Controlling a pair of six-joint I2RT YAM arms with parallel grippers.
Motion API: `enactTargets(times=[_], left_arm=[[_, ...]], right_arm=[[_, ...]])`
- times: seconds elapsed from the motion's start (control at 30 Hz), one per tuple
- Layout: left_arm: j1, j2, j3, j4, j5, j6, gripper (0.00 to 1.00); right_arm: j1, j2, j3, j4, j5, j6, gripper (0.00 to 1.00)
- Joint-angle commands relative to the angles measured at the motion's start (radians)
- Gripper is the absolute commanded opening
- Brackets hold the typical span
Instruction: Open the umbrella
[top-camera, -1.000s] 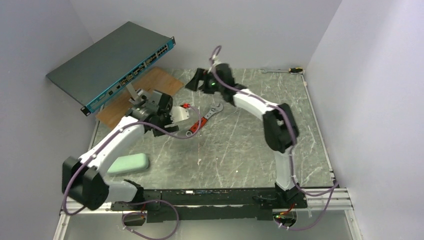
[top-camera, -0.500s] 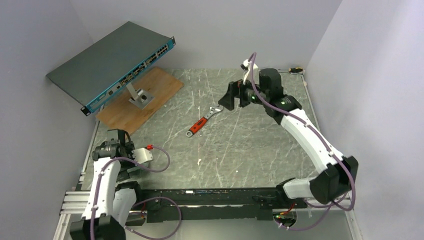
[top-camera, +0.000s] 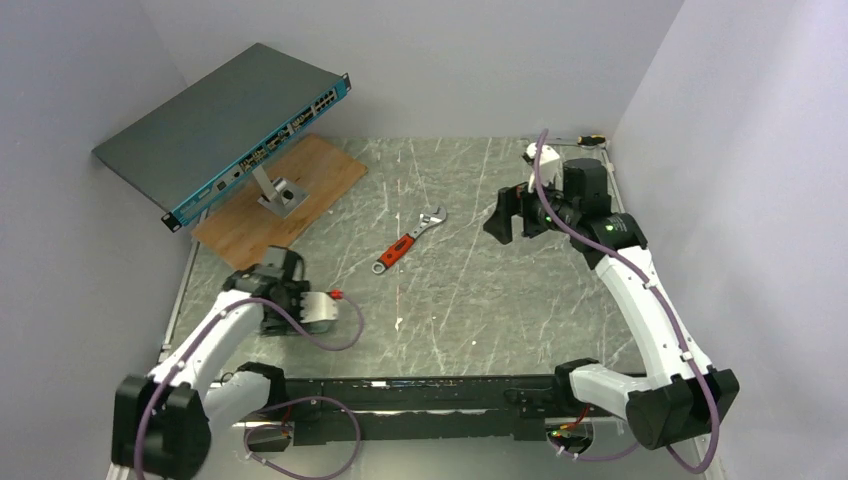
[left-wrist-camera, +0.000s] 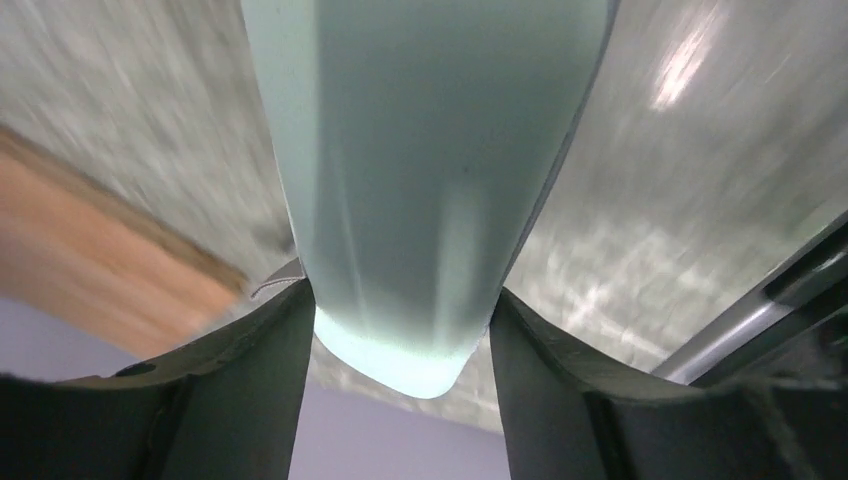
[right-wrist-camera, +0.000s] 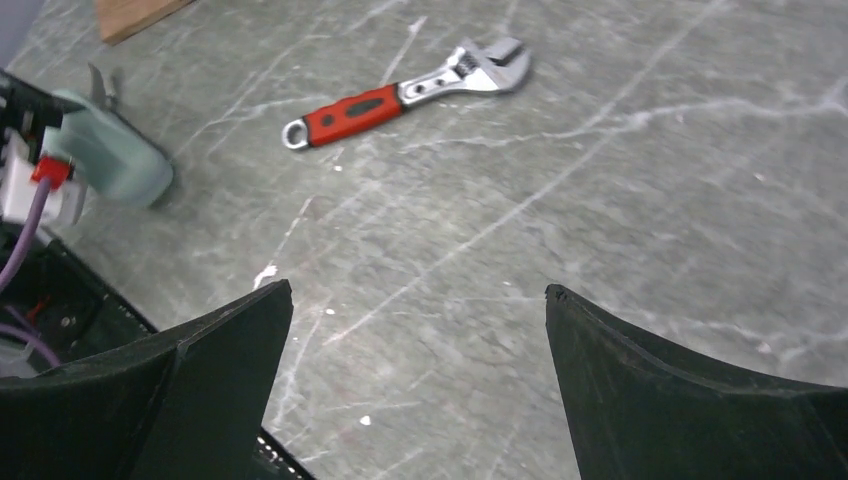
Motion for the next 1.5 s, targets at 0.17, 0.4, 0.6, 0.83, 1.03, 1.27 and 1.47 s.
enactTargets(times=[0.17,0.4,0.6,0.83,1.03,1.27,1.47], left_arm=[[-0.639,0.516,0.489,0.076,0.187,-0.663,0.65],[-0.761,1.046,1.211,0.010,0.307,-0.884,1.00],[-0.605,0.889,1.194,0.083,0.562,-0.937,1.00],[-0.313,0.576,0.770,-0.091,0.528,-0.395,0.76],[-0.296,0.433,0.472,0.101,0.510,-0.232,0.57],[-0.501,0.601,0.465,0.298,0.445,-0.398,0.43],[-0.657,0.713,0.580,0.475,0.512,-0.654,0.40]], right_arm=[[-0.345,0.058,0.007,-0.034,-0.161,-0.114,0.99],[-0.593,0.143,0.090,-0.179,-0.288,-0.306,1.00],[-0.648,0.139,0.095,-0.369,-0.373,-0.477,0.97],[-0.334,0.002,-0.133,-0.326,-0.244,-0.484,0.81],[-0.072,-0.005,-0.259,-0.201,-0.114,-0.435,0.62],[-0.091,0.152,-0.166,-0.310,-0.065,-0.546,0.59],[-0.322,0.209,-0.130,-0.318,-0.134,-0.720,0.62]])
